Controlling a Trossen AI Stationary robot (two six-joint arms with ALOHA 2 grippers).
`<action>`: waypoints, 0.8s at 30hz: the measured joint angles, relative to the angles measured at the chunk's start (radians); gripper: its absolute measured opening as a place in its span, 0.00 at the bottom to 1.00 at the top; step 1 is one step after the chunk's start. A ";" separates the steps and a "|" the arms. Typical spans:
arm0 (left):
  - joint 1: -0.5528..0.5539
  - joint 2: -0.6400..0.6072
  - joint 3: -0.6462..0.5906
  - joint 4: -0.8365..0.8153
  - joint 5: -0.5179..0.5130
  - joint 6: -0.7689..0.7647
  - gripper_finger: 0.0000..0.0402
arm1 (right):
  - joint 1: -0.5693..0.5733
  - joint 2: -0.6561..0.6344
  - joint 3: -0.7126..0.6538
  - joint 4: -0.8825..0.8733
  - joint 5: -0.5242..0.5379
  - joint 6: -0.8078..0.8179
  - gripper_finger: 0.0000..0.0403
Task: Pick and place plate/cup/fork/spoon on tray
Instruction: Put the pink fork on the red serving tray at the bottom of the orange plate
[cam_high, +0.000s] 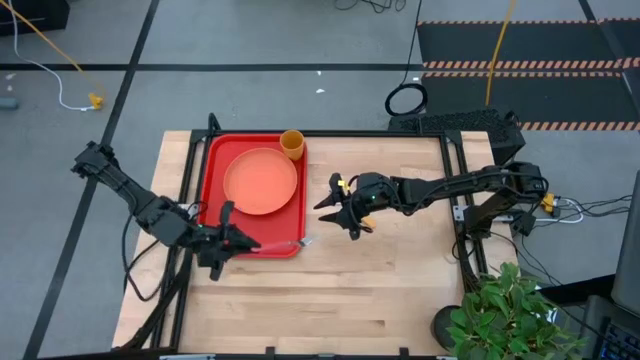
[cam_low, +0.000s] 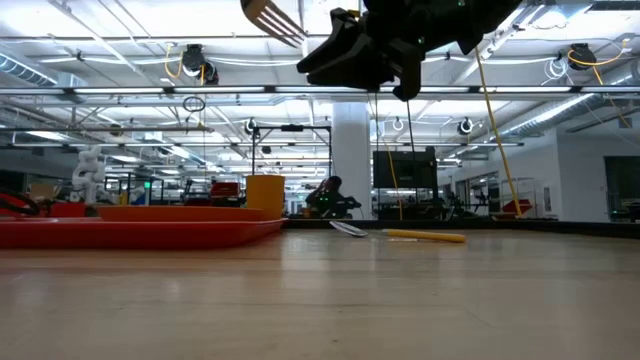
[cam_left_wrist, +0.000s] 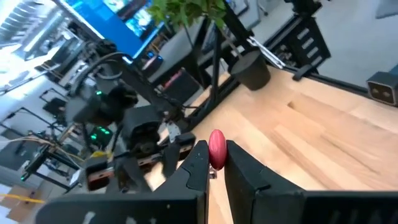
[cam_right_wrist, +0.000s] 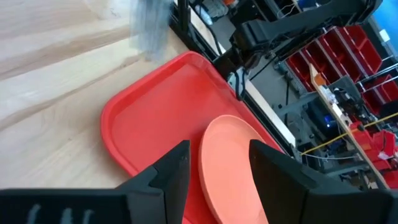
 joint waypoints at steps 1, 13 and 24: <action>0.003 -0.021 -0.021 0.015 -0.004 0.008 0.06 | -0.002 0.000 0.000 -0.004 -0.004 0.001 0.39; 0.099 -0.265 -0.324 0.357 0.223 0.227 0.06 | -0.011 0.000 0.000 0.135 -0.115 0.079 0.39; 0.222 -0.277 -0.377 0.452 0.432 0.290 0.06 | 0.029 0.001 0.000 0.257 -0.288 0.155 0.39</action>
